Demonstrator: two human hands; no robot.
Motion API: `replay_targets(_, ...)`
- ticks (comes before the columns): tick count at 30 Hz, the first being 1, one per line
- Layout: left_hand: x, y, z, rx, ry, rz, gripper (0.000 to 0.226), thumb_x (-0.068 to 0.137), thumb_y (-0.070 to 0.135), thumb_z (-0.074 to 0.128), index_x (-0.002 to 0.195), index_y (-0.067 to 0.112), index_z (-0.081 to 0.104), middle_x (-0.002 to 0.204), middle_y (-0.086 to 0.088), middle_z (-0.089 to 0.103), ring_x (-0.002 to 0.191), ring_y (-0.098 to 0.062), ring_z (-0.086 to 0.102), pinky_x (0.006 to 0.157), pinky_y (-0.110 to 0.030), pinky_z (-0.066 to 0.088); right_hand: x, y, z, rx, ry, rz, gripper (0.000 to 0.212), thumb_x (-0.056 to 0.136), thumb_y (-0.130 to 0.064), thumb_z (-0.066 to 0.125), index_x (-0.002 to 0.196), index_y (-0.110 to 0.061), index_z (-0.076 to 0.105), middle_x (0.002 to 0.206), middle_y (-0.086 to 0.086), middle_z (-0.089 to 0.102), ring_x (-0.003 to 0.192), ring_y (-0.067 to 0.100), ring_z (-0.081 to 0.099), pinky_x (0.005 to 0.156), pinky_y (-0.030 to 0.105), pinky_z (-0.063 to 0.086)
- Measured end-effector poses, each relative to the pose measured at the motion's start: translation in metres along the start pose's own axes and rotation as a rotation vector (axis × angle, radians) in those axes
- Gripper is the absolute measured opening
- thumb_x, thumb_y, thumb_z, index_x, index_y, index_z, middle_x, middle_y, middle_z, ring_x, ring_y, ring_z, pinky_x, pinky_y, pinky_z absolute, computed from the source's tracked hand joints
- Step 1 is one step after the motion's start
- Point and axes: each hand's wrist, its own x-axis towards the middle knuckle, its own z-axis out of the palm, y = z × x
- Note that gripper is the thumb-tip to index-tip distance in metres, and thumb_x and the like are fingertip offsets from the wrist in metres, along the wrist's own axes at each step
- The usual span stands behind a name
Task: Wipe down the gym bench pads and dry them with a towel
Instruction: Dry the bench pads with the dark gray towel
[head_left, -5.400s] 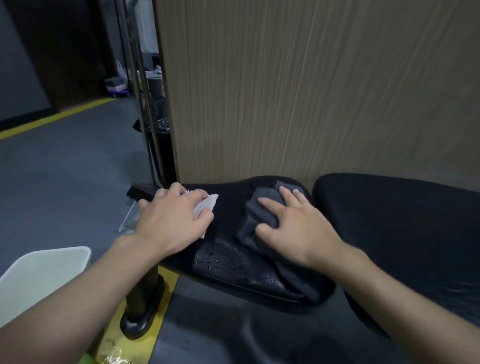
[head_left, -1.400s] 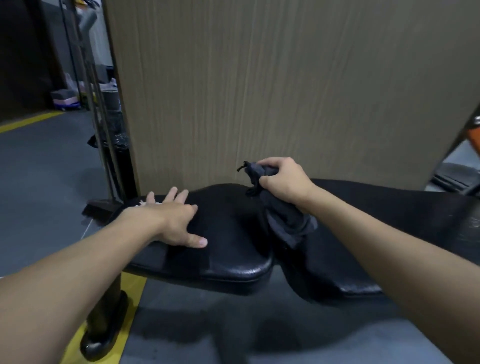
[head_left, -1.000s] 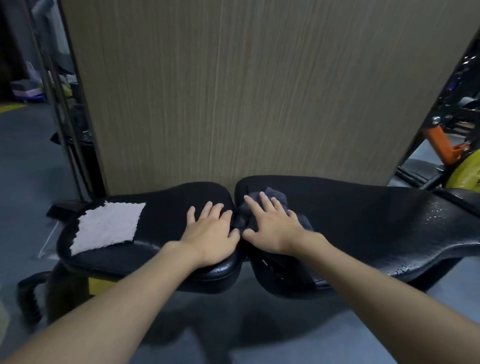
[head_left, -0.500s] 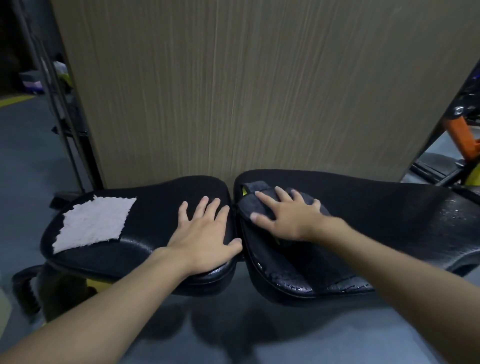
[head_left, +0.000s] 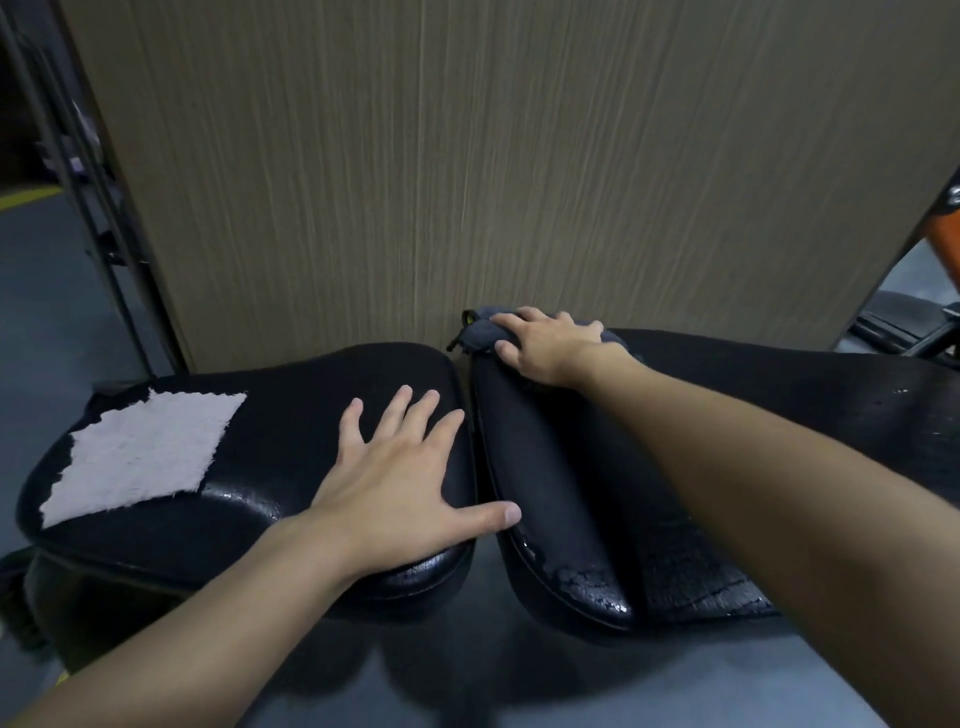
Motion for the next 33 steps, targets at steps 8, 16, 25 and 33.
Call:
replay_targets(8,-0.001,0.001,-0.005,-0.191,0.032,-0.029,0.080,0.091,0.056,0.032,0.155,0.015,0.007,0.165,0.003,0.008,0.149,-0.007,-0.009,0.119,-0.049,-0.010,-0.114,-0.003,0.010,-0.006,0.055,-0.212,0.053,0.099,-0.057,0.026,0.151,-0.049,0.016,0.165,-0.010,0.014,0.146,0.027,0.024,0.111,0.069,0.017)
replay_targets(16,0.000,0.001,-0.009,-0.291,0.022,-0.013,0.053,0.098,0.035,0.022,0.151,0.039,0.021,0.162,0.013,0.016,0.150,-0.010,-0.004,0.117,-0.051,-0.013,-0.242,-0.007,0.014,-0.090,0.117,-0.372,0.057,0.094,-0.060,0.025,0.149,-0.048,0.028,0.163,-0.006,0.024,0.145,0.030,0.031,0.110,0.068,0.022)
replay_targets(25,0.003,0.001,-0.009,-0.309,0.007,0.017,0.047,0.101,0.031,0.026,0.148,0.038,0.032,0.157,0.016,0.029,0.151,-0.011,-0.003,0.116,-0.053,-0.017,-0.227,-0.007,0.023,-0.091,0.162,-0.175,0.066,0.083,-0.060,0.033,0.147,-0.044,0.038,0.140,0.011,0.053,0.130,0.039,0.047,0.091,0.064,0.040)
replay_targets(33,0.010,0.002,-0.003,-0.183,-0.057,0.056,0.104,0.068,0.091,0.033,0.153,0.038,0.005,0.161,0.020,0.012,0.149,-0.012,-0.014,0.114,-0.057,-0.018,-0.097,0.029,0.015,-0.090,0.067,-0.082,0.068,0.087,-0.065,0.021,0.152,-0.049,0.011,0.151,0.004,0.035,0.140,0.033,0.029,0.102,0.064,0.029)
